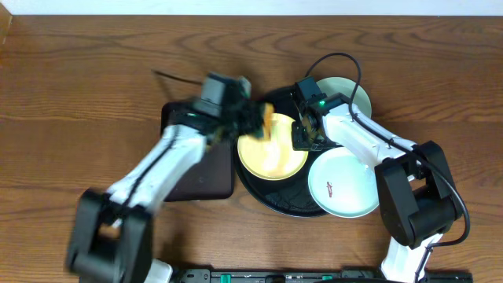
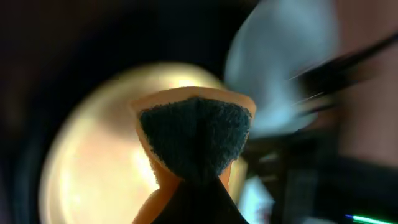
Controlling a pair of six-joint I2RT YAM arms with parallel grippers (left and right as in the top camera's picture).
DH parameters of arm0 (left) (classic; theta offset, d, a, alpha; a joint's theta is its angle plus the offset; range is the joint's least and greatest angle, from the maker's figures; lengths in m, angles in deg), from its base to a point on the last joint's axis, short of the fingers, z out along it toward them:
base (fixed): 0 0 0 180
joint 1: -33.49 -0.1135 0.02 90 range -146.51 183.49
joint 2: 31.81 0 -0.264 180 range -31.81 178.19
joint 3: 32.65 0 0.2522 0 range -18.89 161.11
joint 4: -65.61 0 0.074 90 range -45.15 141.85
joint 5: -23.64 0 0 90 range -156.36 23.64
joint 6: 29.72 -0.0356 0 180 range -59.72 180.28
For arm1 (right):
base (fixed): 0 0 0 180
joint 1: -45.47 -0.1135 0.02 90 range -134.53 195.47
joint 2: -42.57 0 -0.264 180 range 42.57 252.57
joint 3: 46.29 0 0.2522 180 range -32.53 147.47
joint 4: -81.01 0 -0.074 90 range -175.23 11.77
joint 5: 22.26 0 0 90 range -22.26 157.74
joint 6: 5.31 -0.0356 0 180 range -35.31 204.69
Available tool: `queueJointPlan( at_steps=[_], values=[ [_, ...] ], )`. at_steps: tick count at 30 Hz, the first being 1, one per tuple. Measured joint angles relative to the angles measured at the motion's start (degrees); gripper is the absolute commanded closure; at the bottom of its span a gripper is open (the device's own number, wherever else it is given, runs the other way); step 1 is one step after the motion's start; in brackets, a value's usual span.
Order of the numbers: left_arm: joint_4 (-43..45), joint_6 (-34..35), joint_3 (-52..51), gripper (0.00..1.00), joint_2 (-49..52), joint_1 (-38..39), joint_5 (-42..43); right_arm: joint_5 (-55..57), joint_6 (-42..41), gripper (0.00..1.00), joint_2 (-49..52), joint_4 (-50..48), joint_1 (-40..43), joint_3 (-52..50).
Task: Clean dirty plates on tray and stack at the side
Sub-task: 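Return the sponge with left gripper above the small black tray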
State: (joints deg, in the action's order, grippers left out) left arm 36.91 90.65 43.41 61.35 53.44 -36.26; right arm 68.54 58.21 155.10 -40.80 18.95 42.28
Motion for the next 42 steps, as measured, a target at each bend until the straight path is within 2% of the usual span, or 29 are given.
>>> queueJointPlan(
  at_steps=[5, 8, 11, 13, 16, 21, 24, 26, 28, 29, 42],
  values=[
    [-7.3, 0.5, 1.9, 0.92, -11.1, -5.6, 1.9, 0.0, 0.0, 0.99, 0.0, 0.0, 0.0, 0.0],
    [-14.4, -0.9, 2.0, 0.92, -13.7, -7.8, 0.6, 0.0, 0.0, 0.99, 0.0, 0.0, 0.0, 0.0],
    [-23.3, -2.5, 1.8, 0.92, -13.6, -9.2, -7.2, 0.0, 0.0, 0.99, 0.0, 0.0, 0.0, 0.0],
    [-25.5, -3.2, 1.1, 0.92, -13.2, -9.4, -12.9, 0.0, 0.0, 0.99, 0.0, -0.1, 0.0, 0.0],
    [-24.6, -3.7, -1.6, 0.92, -12.3, -9.4, -20.3, 0.0, 0.0, 0.99, 0.0, -0.1, 0.0, 0.0],
    [-17.9, -4.3, -6.7, 0.92, -7.4, -9.4, -26.1, 0.0, 0.0, 0.96, 0.0, -0.1, 0.0, 0.0],
    [-15.0, -5.5, -8.0, 0.92, -3.5, -9.4, -27.4, 0.0, -0.1, 0.9, 0.0, -0.7, 0.0, -0.5],
    [-13.4, -6.5, -8.0, 0.92, -1.5, -9.4, -27.8, 0.1, 0.1, 0.9, 0.0, -2.0, 0.0, -1.2],
    [-12.3, -7.1, -8.0, 0.92, 0.0, -9.4, -28.0, -0.3, 0.1, 0.94, 0.0, -3.2, 0.0, -2.1],
    [-12.2, -7.4, -8.0, 0.92, 0.4, -9.4, -28.2, -0.3, 0.1, 0.99, 0.0, -3.3, -0.1, -2.2],
    [-12.3, -10.8, -8.0, 0.92, 1.0, -9.4, -28.8, -0.5, 2.5, 0.99, -0.8, -3.8, 0.0, -2.3]
  ],
)
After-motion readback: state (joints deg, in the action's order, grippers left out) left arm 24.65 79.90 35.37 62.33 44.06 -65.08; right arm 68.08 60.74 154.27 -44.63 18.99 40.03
